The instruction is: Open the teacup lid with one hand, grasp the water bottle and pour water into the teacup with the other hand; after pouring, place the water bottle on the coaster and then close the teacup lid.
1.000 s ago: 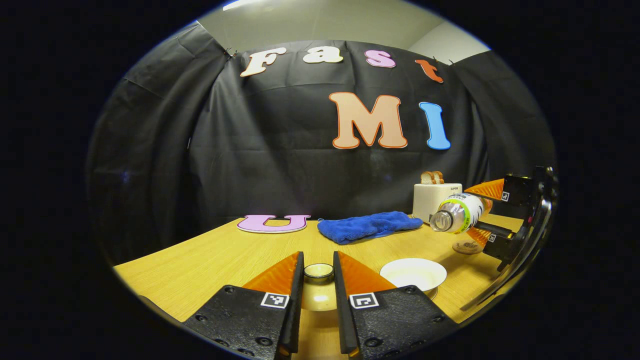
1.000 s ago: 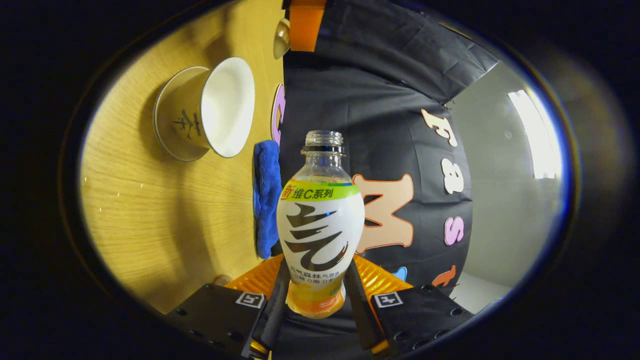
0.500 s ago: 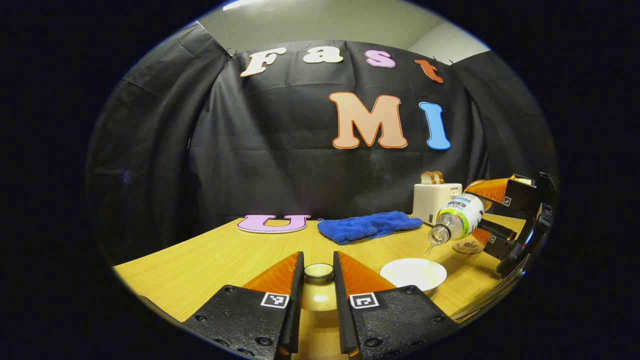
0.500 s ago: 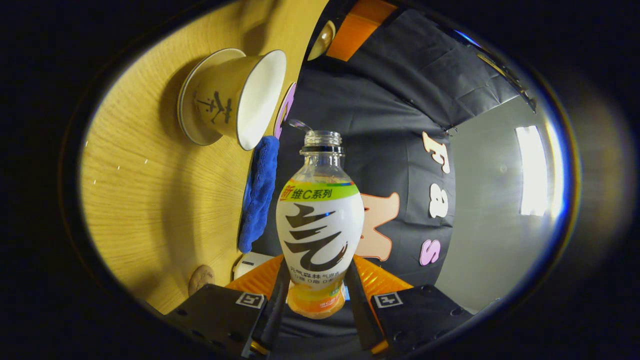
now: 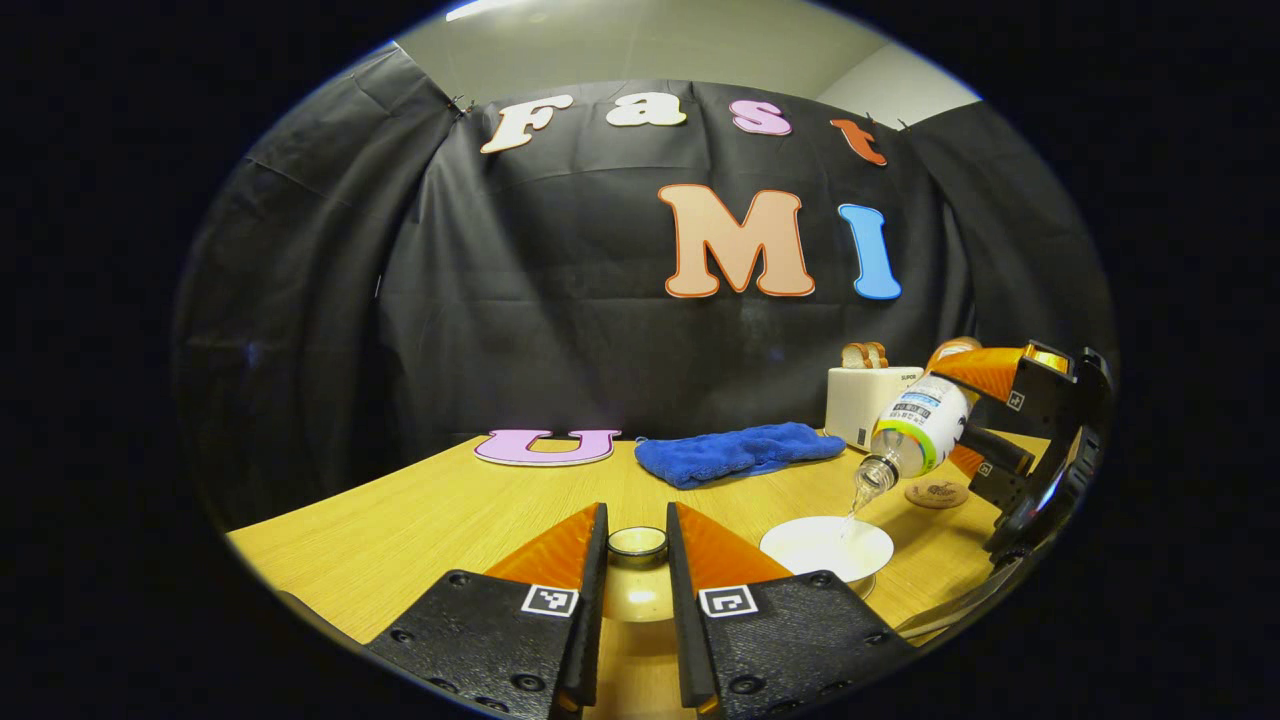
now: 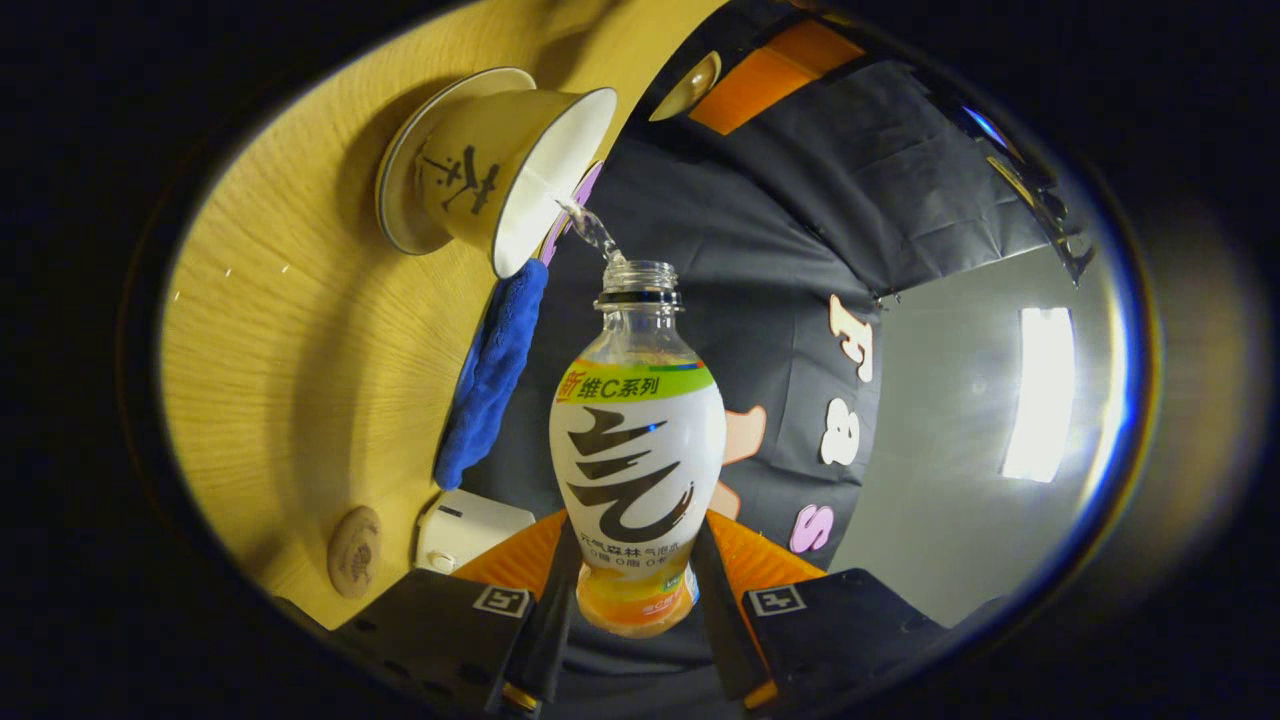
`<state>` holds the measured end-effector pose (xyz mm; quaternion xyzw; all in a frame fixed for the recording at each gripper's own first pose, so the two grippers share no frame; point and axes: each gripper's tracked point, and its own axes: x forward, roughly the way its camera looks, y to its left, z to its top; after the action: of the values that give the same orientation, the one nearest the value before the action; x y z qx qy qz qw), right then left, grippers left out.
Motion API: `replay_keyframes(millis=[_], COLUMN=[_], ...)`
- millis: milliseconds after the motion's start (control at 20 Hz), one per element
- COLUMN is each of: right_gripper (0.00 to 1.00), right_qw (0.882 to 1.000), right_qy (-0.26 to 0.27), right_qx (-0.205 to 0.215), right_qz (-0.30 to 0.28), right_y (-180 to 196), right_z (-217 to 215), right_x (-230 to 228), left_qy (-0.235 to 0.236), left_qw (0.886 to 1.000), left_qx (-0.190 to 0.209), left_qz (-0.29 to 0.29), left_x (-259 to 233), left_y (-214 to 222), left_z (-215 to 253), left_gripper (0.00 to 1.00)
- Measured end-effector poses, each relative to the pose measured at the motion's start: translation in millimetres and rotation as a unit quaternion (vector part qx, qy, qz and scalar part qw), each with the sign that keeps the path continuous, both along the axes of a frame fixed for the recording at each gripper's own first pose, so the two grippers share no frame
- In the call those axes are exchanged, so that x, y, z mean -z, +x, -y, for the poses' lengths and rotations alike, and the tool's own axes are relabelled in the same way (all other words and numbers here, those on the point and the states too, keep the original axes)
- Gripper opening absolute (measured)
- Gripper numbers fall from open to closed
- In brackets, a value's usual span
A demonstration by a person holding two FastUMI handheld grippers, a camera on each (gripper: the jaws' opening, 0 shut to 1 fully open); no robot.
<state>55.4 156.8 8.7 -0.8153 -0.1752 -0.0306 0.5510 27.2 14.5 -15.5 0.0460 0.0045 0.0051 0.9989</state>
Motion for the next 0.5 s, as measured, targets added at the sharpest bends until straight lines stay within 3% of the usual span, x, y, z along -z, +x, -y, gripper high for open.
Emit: replay_keyframes(millis=[500], right_gripper=[0.65], right_qw=[0.997], right_qy=[-0.049], right_qx=[-0.022], right_qz=[0.05], right_y=[-9.7], right_z=[-7.6], right_x=[-4.5], left_qy=[0.0], left_qw=[1.0], left_qx=[0.0], left_qz=[0.0], left_x=[0.1], left_y=[-0.3], left_z=[-0.3], left_gripper=[0.29])
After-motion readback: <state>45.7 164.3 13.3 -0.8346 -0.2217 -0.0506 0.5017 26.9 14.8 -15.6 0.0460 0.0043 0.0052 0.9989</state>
